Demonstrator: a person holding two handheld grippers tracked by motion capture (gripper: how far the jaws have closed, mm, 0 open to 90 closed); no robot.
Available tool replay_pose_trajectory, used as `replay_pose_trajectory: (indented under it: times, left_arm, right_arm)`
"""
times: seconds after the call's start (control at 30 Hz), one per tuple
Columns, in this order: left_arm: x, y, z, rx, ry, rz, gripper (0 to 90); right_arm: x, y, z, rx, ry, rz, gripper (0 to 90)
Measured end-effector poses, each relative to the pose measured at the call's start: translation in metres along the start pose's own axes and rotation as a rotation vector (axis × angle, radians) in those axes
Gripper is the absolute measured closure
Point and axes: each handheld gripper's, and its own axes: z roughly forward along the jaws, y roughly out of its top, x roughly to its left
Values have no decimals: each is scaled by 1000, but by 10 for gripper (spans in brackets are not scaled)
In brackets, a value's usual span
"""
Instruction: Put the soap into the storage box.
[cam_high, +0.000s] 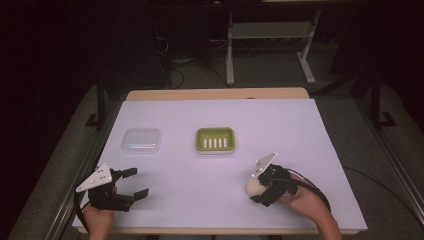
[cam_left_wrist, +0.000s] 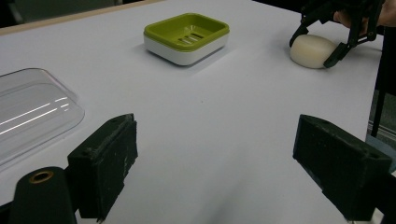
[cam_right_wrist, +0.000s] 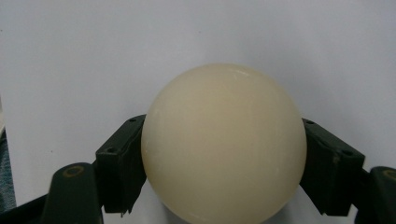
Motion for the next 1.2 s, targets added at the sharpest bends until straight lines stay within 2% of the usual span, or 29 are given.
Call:
replay_pose_trajectory:
  times: [0.33,0.67,0.73,0.77,1.0,1.2]
  left_arm:
    - [0,0,0,-5,0,-2,131]
    - [0,0,0,-7,0,-3,131]
    - [0,0,0,-7,-2,1,131]
    - [0,0,0,-7,-1,0,131]
    - [0,-1,-1,-9,1,-4,131]
    - [0,0,-2,-9,2,-4,131]
  right_arm:
    - [1,-1,-1,-1,-4,22,243]
    - [-1,-1,-10,-46,-6,40,243]
    - [-1,0,-11,-51,-5,53,243]
    - [-2,0,-12,-60,-16,46,243]
    - [-6,8,-22,-97,-9,52,243]
    - [-9,14,-23,-102,6,50,243]
